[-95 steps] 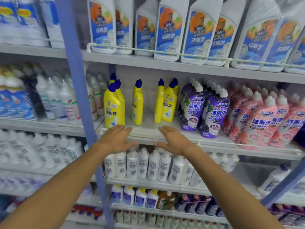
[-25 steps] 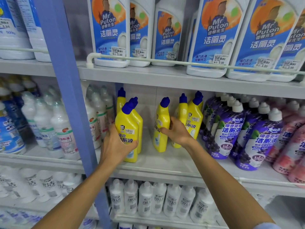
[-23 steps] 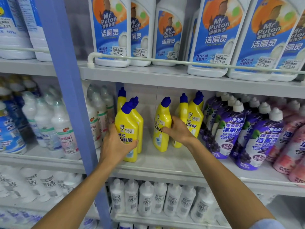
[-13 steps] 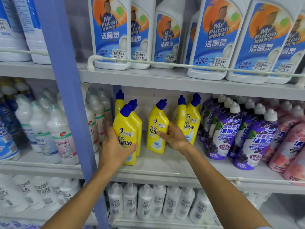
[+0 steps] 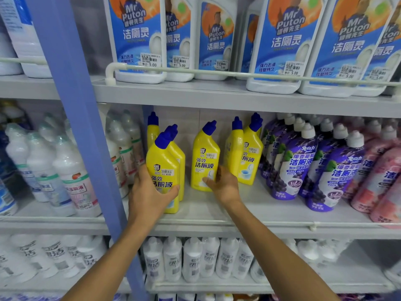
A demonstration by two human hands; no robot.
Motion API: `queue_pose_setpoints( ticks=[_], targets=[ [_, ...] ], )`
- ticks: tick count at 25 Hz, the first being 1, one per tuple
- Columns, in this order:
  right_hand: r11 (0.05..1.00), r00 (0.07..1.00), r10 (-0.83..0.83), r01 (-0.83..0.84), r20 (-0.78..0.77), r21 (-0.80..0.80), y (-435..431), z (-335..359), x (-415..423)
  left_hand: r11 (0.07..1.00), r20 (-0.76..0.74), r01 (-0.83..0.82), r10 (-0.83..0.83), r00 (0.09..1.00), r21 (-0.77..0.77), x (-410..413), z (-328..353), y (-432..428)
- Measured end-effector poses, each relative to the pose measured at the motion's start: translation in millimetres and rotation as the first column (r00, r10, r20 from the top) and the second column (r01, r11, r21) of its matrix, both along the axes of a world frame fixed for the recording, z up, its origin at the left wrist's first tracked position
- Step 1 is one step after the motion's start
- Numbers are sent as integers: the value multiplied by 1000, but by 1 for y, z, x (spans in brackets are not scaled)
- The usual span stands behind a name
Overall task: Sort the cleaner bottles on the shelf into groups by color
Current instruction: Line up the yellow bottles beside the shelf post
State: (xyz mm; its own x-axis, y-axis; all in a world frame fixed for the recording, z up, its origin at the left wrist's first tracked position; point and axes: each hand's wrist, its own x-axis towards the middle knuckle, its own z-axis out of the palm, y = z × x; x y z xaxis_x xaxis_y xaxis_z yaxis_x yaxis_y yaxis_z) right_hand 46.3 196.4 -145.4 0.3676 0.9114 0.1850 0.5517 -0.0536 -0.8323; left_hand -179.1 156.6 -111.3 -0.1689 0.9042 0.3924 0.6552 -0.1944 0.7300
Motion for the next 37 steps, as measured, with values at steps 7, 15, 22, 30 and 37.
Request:
queue_pose_setpoints(
  ticks=[7, 15, 22, 30, 37],
  targets=[
    [989, 985, -112, 124, 132, -85, 17, -4, -20, 999, 21, -14, 14, 1000, 29, 2, -2, -1],
    [994, 988, -99, 103, 119, -26, 59, -6, -15, 997, 10, -42, 42, 999, 57, 6, -4, -2],
    [992, 989, -122, 125, 90, -35, 84, -11, -15, 997, 29, -32, 30, 999, 72, 6, -7, -1],
    [963, 952, -256, 266, 166, -39, 89, -10, -45, 997, 38, -40, 37, 999, 73, 5, -9, -1],
    [953, 932, -287, 301, 221, -31, 97, -13, -42, 995, 15, -53, 52, 999, 88, 5, -9, -1]
  ],
)
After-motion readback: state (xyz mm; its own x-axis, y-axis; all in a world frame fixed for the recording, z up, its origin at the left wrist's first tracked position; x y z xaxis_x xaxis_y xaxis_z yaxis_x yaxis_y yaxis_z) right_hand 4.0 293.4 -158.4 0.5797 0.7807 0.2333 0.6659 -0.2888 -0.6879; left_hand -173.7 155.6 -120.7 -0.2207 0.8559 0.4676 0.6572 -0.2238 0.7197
